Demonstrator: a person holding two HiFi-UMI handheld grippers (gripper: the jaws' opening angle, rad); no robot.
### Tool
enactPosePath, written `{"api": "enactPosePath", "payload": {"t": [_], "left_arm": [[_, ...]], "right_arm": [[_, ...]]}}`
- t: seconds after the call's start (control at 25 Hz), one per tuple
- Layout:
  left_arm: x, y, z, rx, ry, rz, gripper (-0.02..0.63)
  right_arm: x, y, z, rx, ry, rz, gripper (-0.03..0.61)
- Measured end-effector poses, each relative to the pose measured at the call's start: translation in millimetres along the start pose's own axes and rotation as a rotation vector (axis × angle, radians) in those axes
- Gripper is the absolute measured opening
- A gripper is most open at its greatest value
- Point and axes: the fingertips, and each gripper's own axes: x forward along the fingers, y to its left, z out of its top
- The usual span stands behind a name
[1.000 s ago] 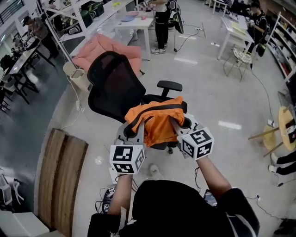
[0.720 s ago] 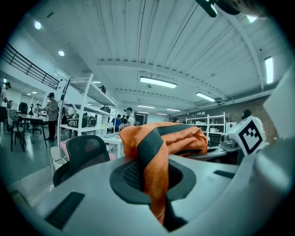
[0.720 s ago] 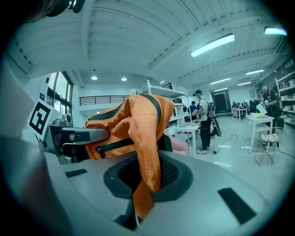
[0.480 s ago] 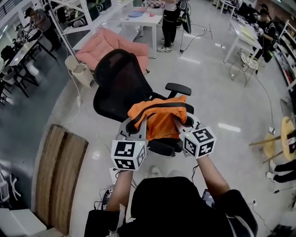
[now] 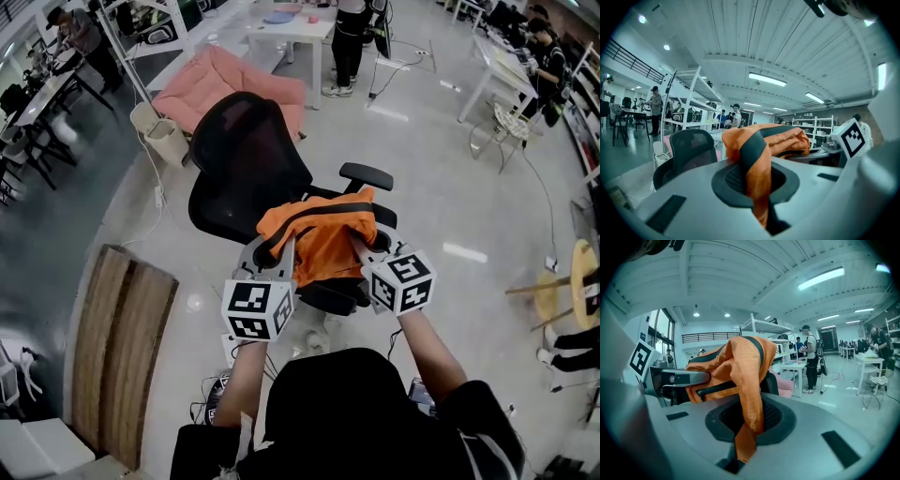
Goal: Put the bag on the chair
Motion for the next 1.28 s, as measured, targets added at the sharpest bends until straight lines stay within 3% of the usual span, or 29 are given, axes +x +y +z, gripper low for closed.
{"api": "enactPosePath", "payload": {"t": [0.8, 1.28], "left_arm": [[110.6, 59.9, -29.8, -0.066, 0.106, 0.057, 0.025], [168.7, 81.2, -73.4, -0.146, 0.199, 0.108, 0.025]], "right_arm": [[110.8, -75.4, -17.4, 0.014, 0.137, 0.063, 0.029], [170.9, -122.2, -50.4, 0.028, 0.259, 0.105, 0.029]]}}
